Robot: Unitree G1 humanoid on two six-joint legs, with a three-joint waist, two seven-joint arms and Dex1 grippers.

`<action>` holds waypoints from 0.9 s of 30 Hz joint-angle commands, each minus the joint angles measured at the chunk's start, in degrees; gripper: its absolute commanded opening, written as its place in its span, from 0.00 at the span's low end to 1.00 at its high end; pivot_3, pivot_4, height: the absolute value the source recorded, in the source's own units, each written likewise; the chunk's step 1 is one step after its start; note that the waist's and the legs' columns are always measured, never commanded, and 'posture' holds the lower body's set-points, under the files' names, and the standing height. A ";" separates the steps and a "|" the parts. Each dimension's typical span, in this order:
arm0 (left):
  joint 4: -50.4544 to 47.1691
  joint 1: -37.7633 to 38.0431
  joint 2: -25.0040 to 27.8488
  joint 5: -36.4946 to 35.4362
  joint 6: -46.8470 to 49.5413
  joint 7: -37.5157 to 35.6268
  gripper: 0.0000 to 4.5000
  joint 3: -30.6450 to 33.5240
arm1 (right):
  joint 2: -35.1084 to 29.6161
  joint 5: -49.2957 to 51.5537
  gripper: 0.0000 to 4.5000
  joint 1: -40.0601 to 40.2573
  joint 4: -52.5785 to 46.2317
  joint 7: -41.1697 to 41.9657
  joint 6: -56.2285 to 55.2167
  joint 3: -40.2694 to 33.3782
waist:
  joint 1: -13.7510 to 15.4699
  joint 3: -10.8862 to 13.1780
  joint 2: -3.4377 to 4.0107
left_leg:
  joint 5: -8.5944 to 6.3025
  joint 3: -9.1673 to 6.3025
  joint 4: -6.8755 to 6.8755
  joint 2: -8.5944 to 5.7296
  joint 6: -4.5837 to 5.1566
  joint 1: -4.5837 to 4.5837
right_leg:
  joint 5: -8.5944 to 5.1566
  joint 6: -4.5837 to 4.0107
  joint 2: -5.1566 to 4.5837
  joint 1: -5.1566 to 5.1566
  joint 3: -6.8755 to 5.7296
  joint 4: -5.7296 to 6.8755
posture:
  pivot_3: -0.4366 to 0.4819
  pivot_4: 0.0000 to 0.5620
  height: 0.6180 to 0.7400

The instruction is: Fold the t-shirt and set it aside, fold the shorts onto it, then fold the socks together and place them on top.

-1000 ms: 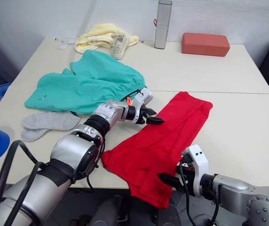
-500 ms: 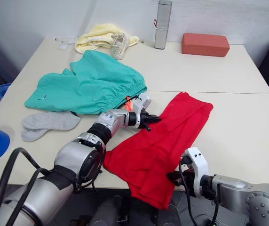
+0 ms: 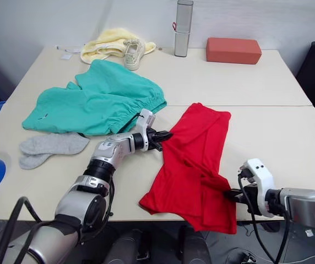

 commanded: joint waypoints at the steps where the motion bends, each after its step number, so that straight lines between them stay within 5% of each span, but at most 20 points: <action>1: -10.18 3.17 -1.29 -2.08 4.09 4.72 0.00 0.62 | -2.52 -4.51 0.00 -1.22 3.65 4.86 -3.79 0.76 | 0.14 0.00 0.00 | 0.00 0.01 0.01 0.00 0.00 0.00 | 0.00 0.01 -0.01 0.00 0.01 -0.01 | 0.48 0.27 1.00; 6: -24.89 11.69 -5.50 -2.20 8.41 12.87 0.00 -1.38 | -4.39 -12.82 0.00 -5.98 11.30 11.70 -10.90 6.15 | 0.89 0.00 0.00 | 0.00 0.02 0.06 -0.02 0.00 -0.01 | 0.02 0.03 -0.03 0.02 0.02 -0.03 | 0.48 0.27 1.00; 14: -31.04 15.67 -7.36 -3.00 8.37 18.88 0.00 -1.63 | -3.36 -17.35 0.00 -9.96 14.94 17.74 -12.99 9.43 | 1.38 0.00 0.00 | 0.01 0.00 0.14 -0.02 -0.01 -0.02 | 0.02 0.02 -0.06 0.04 0.00 0.01 | 0.48 0.27 1.00; 16: -31.52 16.24 -6.14 -2.87 8.73 17.96 0.10 -3.08 | -2.02 -15.75 0.00 -10.51 15.39 17.80 -10.97 7.78 | 1.38 0.00 0.00 | 0.01 -0.01 0.12 -0.02 -0.01 -0.02 | 0.02 0.02 -0.06 0.04 0.00 -0.01 | 0.48 0.27 1.00; 22: -36.30 18.25 3.50 -2.88 6.16 8.95 0.50 -7.64 | -1.85 -13.31 0.39 -7.34 12.30 21.99 -11.52 2.08 | 1.35 0.00 0.02 | 0.01 -0.01 0.12 -0.01 -0.02 -0.01 | 0.02 0.00 -0.05 0.04 -0.02 0.00 | 0.48 0.27 1.00; 27: -43.59 21.13 13.63 -5.07 2.31 -1.47 0.85 -9.65 | -4.83 -16.92 0.78 0.96 12.08 35.63 -24.17 -3.52 | 1.38 0.01 0.05 | 0.00 -0.02 0.08 -0.02 -0.03 -0.02 | 0.02 -0.01 -0.05 0.04 -0.02 -0.04 | 0.48 0.27 1.00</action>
